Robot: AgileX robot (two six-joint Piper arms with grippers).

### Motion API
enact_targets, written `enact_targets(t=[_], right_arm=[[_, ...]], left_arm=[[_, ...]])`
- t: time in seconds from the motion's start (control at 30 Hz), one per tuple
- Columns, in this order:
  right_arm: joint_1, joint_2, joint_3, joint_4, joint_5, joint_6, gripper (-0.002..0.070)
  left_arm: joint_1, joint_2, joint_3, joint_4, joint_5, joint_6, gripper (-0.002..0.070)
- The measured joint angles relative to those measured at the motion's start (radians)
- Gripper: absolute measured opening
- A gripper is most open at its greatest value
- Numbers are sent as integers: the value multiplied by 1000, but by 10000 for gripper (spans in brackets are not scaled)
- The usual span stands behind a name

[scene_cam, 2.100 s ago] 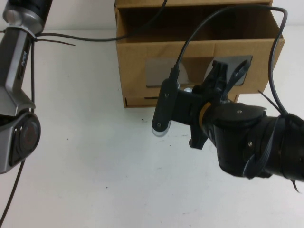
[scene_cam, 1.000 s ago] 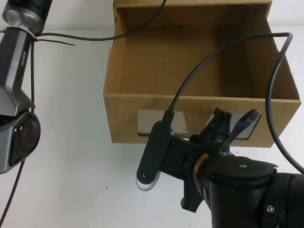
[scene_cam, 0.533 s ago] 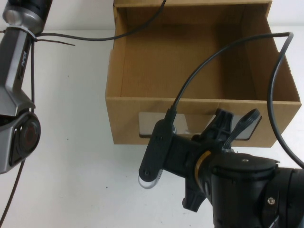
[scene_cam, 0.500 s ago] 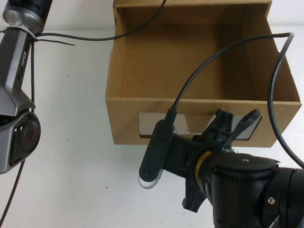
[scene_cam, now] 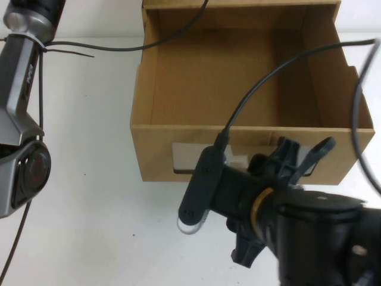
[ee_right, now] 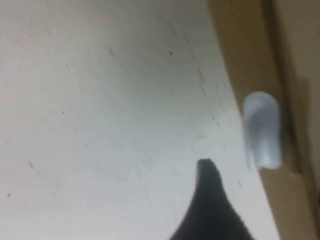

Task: Open the shoe box
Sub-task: 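Pull the top drawer of the cardboard box fully open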

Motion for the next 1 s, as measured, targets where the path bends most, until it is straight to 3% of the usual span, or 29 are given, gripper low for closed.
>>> enact_targets(t=[0.13,0.3,0.47,0.57,0.73,0.9,1.0], right_arm=[[35,-68,0,-7,32,13,404],[99,-194,0,-10,84,26,321],[173,-379,0,31,95,26,74],[184,-512,0,86,16,1,9],[184,-709,57,193,-89,-139,-14],[184,-827,163,543,-96,-168,-17],[184,-867,235,629,-96,-174,-18]], left_arm=[[0,0,0,0,0,0,-6],[0,2,0,0,0,0,-6],[0,2,0,0,0,0,-6],[0,2,0,0,0,0,-6],[0,2,0,0,0,0,-6],[0,2,0,0,0,0,-6],[0,2,0,0,0,0,-6]])
